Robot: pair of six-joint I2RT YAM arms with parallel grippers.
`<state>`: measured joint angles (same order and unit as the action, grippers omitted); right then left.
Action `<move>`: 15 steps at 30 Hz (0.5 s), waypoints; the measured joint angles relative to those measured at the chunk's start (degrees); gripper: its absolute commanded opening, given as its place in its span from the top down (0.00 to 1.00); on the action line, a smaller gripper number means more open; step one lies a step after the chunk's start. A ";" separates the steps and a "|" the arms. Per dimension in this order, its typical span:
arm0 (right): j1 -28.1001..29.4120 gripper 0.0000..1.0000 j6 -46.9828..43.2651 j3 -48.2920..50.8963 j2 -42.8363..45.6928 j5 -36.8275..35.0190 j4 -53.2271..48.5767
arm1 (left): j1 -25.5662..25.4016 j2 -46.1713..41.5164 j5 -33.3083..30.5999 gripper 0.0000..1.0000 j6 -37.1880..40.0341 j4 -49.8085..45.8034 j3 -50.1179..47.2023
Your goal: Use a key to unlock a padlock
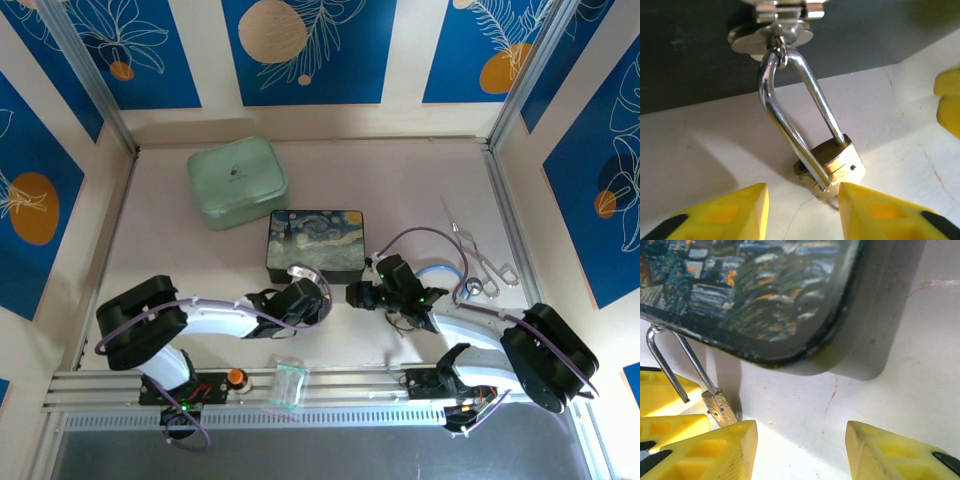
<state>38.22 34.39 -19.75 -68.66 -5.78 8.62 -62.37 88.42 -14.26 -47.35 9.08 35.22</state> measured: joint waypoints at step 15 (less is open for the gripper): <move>7.85 0.51 -3.17 -1.99 -4.94 -1.01 3.39 | 0.72 -8.98 -2.97 0.69 -4.31 -8.13 2.03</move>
<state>46.06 31.22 -21.74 -73.60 -6.79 12.01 -61.65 79.44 -17.23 -51.66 0.95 37.26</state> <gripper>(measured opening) 0.487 0.315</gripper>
